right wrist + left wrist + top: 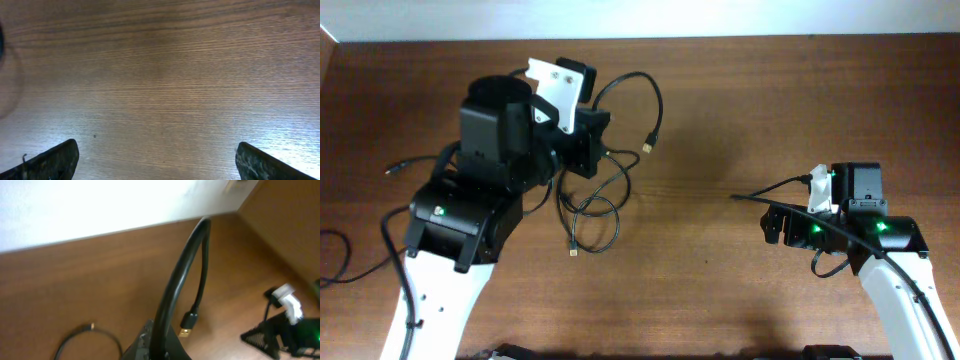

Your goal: Untangle cables

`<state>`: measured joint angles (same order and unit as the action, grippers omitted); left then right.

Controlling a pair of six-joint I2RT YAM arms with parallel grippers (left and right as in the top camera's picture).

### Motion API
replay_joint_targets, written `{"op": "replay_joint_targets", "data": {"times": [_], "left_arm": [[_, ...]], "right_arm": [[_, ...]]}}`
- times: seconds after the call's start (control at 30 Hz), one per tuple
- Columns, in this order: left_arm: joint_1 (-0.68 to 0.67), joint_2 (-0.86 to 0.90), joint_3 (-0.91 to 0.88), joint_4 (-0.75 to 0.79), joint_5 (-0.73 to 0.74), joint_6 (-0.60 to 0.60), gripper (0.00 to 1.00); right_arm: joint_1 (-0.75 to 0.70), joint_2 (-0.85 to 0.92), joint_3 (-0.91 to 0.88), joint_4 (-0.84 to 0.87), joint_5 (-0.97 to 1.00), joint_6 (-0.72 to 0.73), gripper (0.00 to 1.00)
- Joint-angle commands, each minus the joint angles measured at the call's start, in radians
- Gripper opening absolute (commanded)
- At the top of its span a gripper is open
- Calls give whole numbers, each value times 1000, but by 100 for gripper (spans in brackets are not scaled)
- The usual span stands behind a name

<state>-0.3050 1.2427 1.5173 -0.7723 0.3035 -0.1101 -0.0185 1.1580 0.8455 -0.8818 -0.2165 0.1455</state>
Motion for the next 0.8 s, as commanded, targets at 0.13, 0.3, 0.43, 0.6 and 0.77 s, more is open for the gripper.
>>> {"op": "replay_joint_targets", "data": {"times": [0.13,0.3,0.43,0.6,0.77], "left_arm": [[0,-3,206,185,45,-35,0],[0,68,426,179,122,-61,0],[10,124,547,96,119,-60,0],[26,153,589,11,127,-61,0],[26,153,620,11,127,-60,0]], "right_arm": [[5,1,6,40,-162,-11,99],[5,1,6,99,-274,-11,99],[5,1,6,95,-272,-11,99],[6,4,6,105,-271,-11,99],[6,63,5,170,-388,-11,99]]}}
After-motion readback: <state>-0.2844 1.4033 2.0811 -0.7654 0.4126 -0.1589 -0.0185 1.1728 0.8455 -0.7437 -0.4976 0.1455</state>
